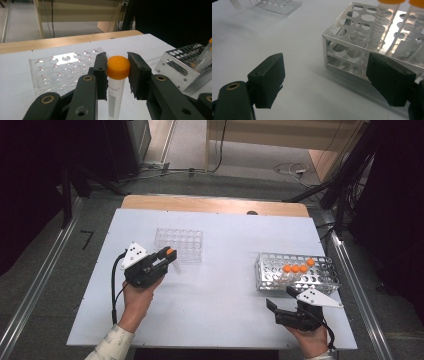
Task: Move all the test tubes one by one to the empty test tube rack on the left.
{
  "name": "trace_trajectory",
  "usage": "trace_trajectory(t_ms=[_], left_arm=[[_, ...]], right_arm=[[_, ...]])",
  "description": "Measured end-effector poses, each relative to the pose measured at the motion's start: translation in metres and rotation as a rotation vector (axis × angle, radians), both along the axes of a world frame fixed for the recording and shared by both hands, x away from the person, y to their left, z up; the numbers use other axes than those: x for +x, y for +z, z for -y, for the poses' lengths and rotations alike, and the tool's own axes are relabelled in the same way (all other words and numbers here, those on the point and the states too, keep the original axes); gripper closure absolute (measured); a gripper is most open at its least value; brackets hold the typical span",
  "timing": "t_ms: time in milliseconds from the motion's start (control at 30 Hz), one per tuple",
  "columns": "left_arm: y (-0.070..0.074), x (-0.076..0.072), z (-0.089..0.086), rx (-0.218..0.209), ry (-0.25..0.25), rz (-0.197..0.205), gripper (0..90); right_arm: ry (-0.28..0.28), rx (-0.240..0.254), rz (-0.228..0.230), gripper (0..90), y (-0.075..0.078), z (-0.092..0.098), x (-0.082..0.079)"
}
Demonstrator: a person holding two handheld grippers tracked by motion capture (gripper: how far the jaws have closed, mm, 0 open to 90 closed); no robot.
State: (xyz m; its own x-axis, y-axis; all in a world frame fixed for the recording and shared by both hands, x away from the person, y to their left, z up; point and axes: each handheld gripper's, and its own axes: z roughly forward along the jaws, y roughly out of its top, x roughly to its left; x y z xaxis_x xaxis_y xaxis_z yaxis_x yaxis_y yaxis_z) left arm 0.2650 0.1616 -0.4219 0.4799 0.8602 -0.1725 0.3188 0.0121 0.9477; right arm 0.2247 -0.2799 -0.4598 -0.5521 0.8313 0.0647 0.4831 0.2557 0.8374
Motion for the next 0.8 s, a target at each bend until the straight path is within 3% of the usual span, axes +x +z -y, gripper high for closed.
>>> trace_trajectory(t_ms=[267, 467, 800], left_arm=[[0.009, 0.012, -0.014, 0.019, 0.069, 0.023, 70.3], [0.023, 0.024, -0.03, -0.011, 0.117, 0.048, 70.3], [0.032, 0.049, -0.04, 0.021, 0.182, 0.051, 70.3]], right_arm=[[-0.004, 0.008, 0.007, 17.3, 0.001, 0.003, -0.001], [0.001, 0.0, 0.008, 17.2, 0.002, 0.001, -0.002], [0.005, 0.004, 0.01, 17.9, 0.002, 0.0, -0.001]])
